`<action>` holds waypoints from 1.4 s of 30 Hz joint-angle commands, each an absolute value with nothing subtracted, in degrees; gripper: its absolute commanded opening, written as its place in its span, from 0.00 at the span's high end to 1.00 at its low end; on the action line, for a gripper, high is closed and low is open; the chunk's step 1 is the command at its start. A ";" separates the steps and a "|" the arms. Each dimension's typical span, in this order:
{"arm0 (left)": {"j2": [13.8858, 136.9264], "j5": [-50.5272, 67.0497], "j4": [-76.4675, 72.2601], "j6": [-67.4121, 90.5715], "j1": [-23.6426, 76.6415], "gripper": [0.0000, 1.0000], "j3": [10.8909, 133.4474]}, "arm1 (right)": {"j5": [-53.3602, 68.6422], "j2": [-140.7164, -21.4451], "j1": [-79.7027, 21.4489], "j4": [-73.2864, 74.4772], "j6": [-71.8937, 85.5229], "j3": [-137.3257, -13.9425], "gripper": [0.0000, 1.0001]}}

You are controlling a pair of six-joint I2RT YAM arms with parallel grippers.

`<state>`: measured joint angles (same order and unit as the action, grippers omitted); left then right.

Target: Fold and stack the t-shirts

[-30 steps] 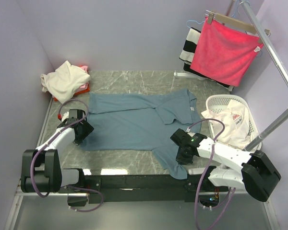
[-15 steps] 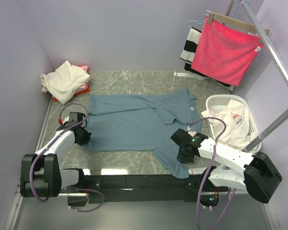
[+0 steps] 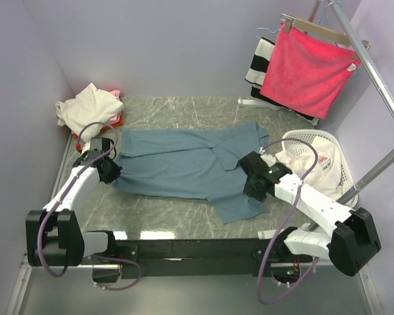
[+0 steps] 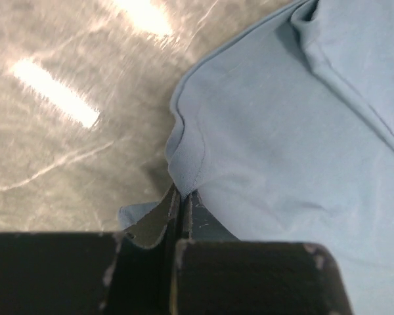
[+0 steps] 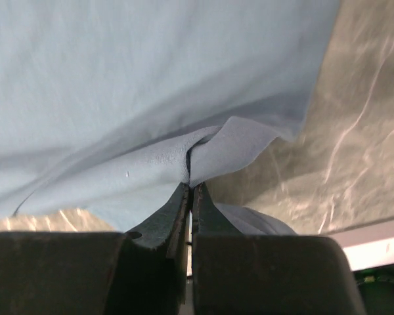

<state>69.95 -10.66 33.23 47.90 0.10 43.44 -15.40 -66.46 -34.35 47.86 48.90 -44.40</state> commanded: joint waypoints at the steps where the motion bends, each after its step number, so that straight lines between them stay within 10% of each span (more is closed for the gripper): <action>1: 74.70 -12.74 31.29 44.04 0.09 0.99 47.46 | -17.32 -68.64 -30.42 44.65 42.29 -49.48 1.00; 15: 96.38 -8.80 24.35 39.29 -2.20 0.97 65.10 | -12.41 -90.59 -18.64 37.52 28.22 -69.74 0.97; 19: 103.61 -6.17 25.14 38.67 -3.16 0.58 70.31 | -15.62 -101.76 -17.32 39.46 25.58 -80.40 0.71; 26: 98.02 -7.91 25.13 38.67 -3.16 0.27 66.28 | -19.96 -95.13 -17.23 35.69 25.49 -79.39 0.10; 42: 86.66 -0.44 16.44 41.83 -2.73 0.21 48.70 | 8.42 -84.11 -17.31 24.45 34.36 -51.78 0.22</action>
<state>87.57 -2.79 21.87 40.10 -2.96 51.44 -0.60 -86.70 -17.45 32.40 30.72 -55.22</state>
